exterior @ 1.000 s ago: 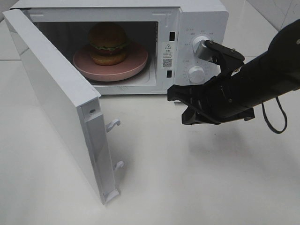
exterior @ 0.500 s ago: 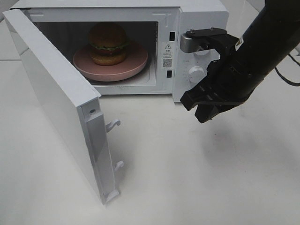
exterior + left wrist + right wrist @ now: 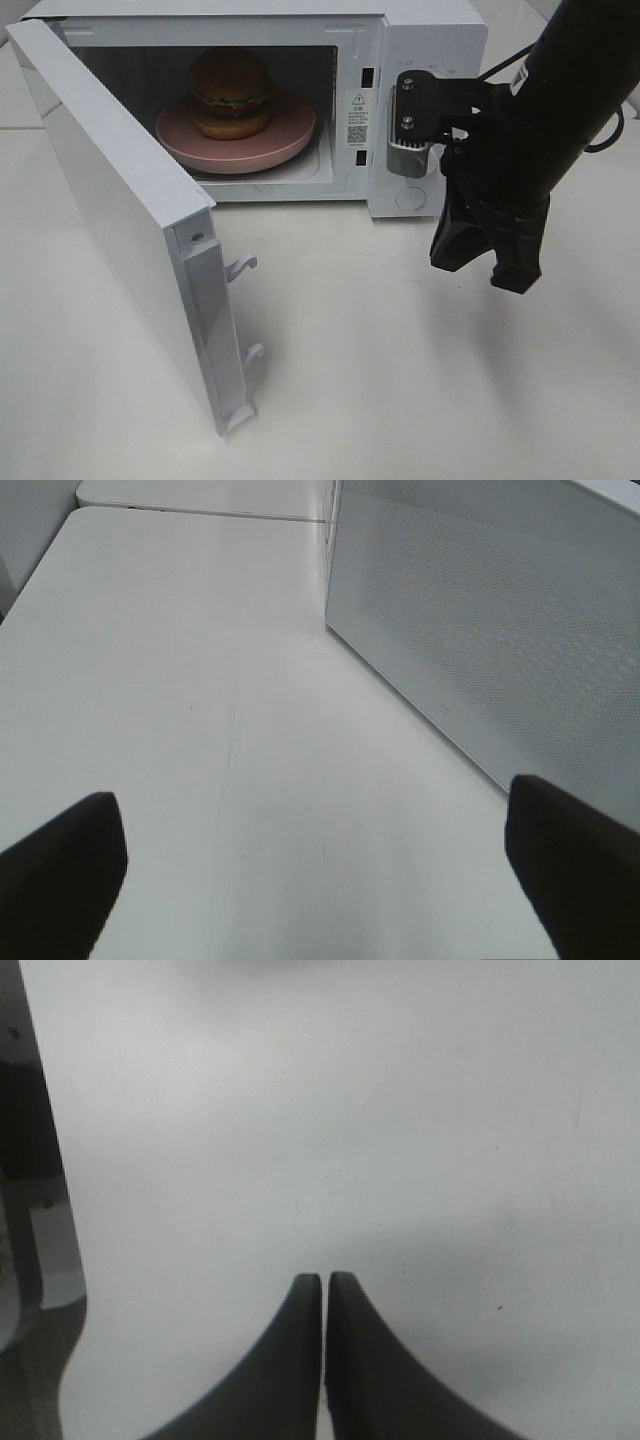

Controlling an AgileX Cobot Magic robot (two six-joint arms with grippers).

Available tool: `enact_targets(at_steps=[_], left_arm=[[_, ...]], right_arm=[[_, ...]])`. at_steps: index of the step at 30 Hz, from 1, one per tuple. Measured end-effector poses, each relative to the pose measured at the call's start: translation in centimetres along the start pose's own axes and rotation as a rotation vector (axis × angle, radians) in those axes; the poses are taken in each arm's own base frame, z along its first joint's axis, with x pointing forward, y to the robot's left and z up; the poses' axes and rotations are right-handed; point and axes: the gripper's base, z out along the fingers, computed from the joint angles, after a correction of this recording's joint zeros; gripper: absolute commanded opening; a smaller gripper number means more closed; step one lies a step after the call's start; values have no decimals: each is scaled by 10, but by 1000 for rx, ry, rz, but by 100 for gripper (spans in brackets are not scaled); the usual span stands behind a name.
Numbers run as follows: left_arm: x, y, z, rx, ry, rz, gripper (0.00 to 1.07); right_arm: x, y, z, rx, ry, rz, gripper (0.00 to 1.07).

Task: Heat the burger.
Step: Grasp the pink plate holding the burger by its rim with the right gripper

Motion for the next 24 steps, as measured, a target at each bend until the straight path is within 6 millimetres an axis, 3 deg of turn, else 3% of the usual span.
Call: enact_targets(at_steps=[1,3,11,20,23,24], left_arm=[[0,0,0,0,0,0,97],[0,0,0,0,0,0,97],[0,0,0,0,0,0,97],[0,0,0,0,0,0,97],[0,0,0,0,0,0,97],[0,0,0,0,0,0,97]], right_arm=[[0,0,0,0,0,0,4],[0,0,0,0,0,-198,5],[3,-4,0,30,47,-458,7],[4,-11,-1,111,75,-513,10],[-1,-12,0,155,78,-556,15],[-4,-11,0,167,83,-574,20]])
